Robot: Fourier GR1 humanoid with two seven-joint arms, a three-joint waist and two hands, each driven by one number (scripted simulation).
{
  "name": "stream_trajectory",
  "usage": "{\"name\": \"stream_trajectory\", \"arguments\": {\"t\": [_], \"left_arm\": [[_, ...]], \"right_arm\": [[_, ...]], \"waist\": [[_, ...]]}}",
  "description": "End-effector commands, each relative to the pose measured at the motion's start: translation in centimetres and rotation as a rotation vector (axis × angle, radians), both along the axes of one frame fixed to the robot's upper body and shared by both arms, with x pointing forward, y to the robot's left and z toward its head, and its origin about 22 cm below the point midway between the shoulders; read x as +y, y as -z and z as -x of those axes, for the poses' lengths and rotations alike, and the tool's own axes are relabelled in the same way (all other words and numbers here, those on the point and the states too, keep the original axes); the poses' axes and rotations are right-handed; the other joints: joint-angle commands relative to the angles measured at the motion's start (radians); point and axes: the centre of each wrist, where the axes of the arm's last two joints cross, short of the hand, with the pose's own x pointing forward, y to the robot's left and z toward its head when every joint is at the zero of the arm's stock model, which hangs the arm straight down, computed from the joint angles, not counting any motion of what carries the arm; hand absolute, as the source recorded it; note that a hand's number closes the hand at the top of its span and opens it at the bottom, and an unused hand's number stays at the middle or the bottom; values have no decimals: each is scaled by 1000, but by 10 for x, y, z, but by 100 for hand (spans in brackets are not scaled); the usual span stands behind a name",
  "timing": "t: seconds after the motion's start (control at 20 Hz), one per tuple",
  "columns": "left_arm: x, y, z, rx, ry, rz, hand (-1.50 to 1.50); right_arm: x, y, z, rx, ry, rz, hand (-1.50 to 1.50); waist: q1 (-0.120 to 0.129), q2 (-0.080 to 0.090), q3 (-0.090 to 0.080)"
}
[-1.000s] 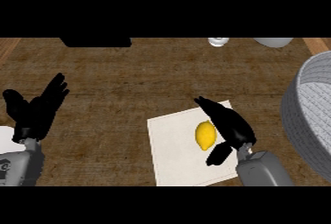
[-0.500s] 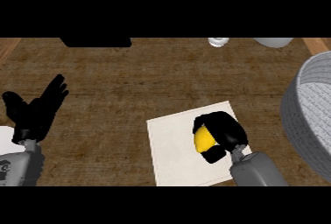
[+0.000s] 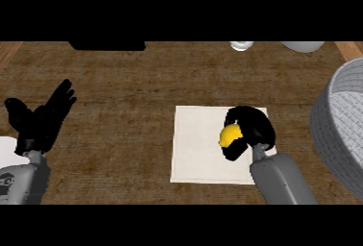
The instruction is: Pick the lemon from the placemat and place it in the basket
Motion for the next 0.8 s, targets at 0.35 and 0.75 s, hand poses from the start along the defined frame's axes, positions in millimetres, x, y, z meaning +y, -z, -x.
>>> {"name": "stream_trajectory", "arguments": {"t": [0.35,0.75], "left_arm": [[-20,-10,-12,-19,76,-1,0],[-36,-13,-23,-30,83,-5,0]], "right_arm": [[-3,-74,-71,-269,897,-241,150],[49,-135,-104,-732,943,-219,150]], "waist": [[78,20,3],[70,18,-2]]}}
